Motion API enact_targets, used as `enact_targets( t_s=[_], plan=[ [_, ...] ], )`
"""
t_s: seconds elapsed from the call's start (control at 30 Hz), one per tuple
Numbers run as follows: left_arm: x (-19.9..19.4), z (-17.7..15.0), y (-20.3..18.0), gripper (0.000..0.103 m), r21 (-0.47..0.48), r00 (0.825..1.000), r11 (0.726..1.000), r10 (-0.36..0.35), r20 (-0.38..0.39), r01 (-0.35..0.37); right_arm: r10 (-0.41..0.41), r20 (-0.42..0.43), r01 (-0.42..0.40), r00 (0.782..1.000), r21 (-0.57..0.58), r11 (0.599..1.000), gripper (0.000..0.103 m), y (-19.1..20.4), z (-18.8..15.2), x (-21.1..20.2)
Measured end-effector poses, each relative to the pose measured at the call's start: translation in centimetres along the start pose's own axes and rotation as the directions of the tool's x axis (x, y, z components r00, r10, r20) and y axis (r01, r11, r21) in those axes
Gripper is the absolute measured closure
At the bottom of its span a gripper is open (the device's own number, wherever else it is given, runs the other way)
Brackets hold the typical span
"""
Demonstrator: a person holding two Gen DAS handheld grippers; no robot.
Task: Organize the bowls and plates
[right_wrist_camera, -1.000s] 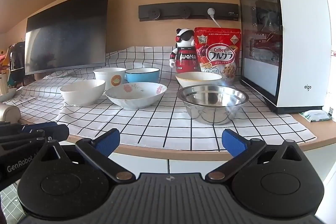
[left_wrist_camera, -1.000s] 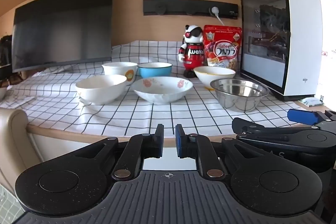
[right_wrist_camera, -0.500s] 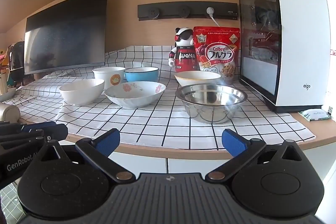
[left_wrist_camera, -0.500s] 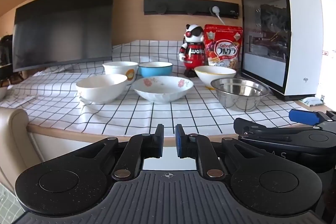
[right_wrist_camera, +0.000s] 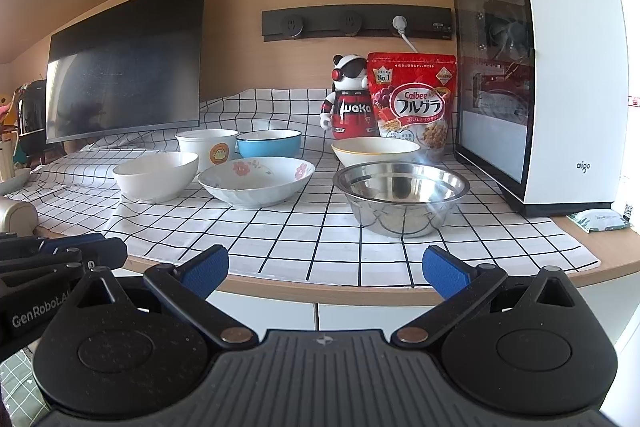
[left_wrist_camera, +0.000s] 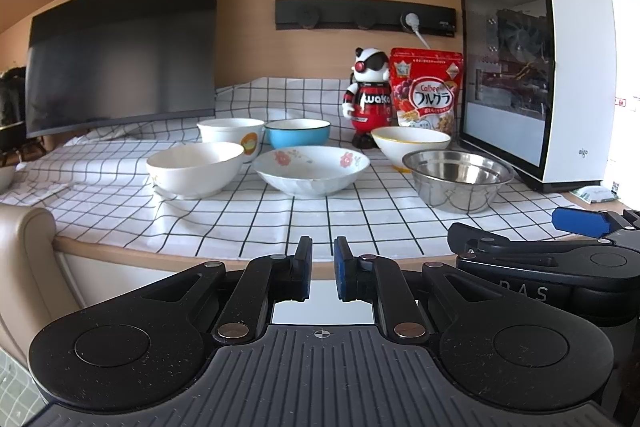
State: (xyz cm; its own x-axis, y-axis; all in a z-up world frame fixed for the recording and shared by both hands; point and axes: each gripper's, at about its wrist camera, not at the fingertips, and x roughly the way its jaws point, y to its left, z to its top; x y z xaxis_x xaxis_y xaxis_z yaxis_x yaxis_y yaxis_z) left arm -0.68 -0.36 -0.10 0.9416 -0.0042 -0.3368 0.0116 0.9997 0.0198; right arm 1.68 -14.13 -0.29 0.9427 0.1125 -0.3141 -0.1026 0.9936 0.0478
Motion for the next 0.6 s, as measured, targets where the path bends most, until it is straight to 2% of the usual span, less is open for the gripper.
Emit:
enact_targets(
  t_s=[0.6],
  plan=[
    [-0.34, -0.1, 0.25, 0.089, -0.007, 1.0, 1.0, 0.006, 0.002, -0.006, 0.001, -0.001, -0.001, 1.0, -0.008, 1.0, 0.0, 0.27, 0.11, -0.11]
  ],
)
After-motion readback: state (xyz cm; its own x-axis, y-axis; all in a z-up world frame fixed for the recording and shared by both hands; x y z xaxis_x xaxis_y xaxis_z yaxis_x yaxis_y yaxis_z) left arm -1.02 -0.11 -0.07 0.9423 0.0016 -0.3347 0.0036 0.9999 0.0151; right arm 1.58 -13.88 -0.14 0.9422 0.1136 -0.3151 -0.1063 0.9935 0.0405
